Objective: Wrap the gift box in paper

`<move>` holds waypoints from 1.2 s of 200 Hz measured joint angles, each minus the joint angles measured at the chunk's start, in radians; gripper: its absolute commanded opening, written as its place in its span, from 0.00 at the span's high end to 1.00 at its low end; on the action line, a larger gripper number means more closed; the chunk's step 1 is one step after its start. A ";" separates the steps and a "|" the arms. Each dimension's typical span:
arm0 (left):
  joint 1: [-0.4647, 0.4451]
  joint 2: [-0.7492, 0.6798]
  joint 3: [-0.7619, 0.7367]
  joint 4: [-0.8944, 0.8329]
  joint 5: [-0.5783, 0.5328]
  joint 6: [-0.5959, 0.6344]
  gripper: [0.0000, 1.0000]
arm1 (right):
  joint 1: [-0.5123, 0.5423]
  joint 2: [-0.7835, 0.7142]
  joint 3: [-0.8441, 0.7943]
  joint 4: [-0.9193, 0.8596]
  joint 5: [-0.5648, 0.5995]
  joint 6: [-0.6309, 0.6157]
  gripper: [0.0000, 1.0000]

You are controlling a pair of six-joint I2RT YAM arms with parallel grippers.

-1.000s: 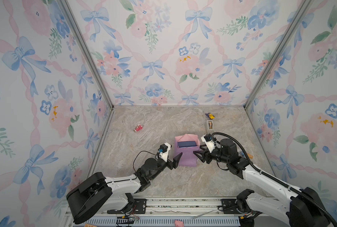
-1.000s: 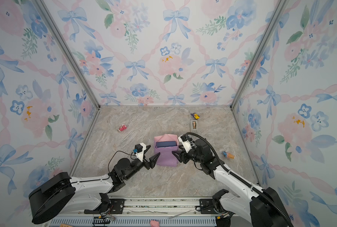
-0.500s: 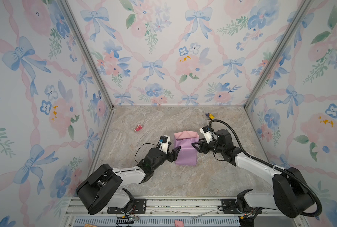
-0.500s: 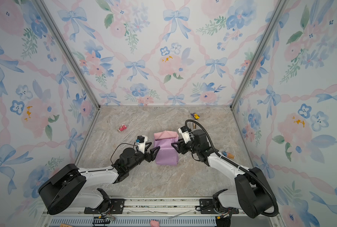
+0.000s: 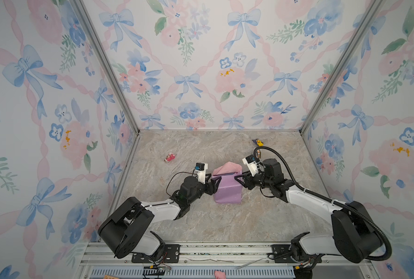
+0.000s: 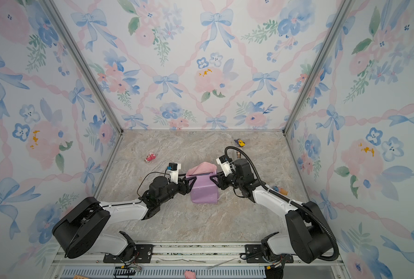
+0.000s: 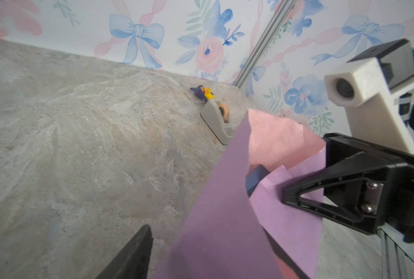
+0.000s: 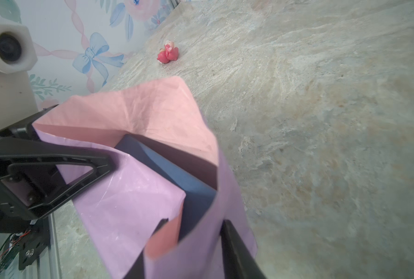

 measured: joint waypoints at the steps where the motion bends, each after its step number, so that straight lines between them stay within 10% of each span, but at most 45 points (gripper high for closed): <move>1: 0.000 0.001 0.002 -0.001 0.000 -0.005 0.40 | 0.000 0.000 0.000 0.000 0.000 0.000 0.66; 54: 0.000 0.009 0.014 -0.019 0.000 -0.039 0.55 | 0.000 -0.059 -0.040 -0.013 0.051 0.013 0.44; 166: -0.081 -0.032 0.098 -0.221 -0.208 0.040 0.87 | 0.051 -0.119 -0.090 0.037 0.163 0.132 0.96; 240: -0.139 -0.119 0.223 -0.523 -0.308 0.045 1.00 | 0.145 -0.232 -0.028 -0.162 0.328 0.140 1.00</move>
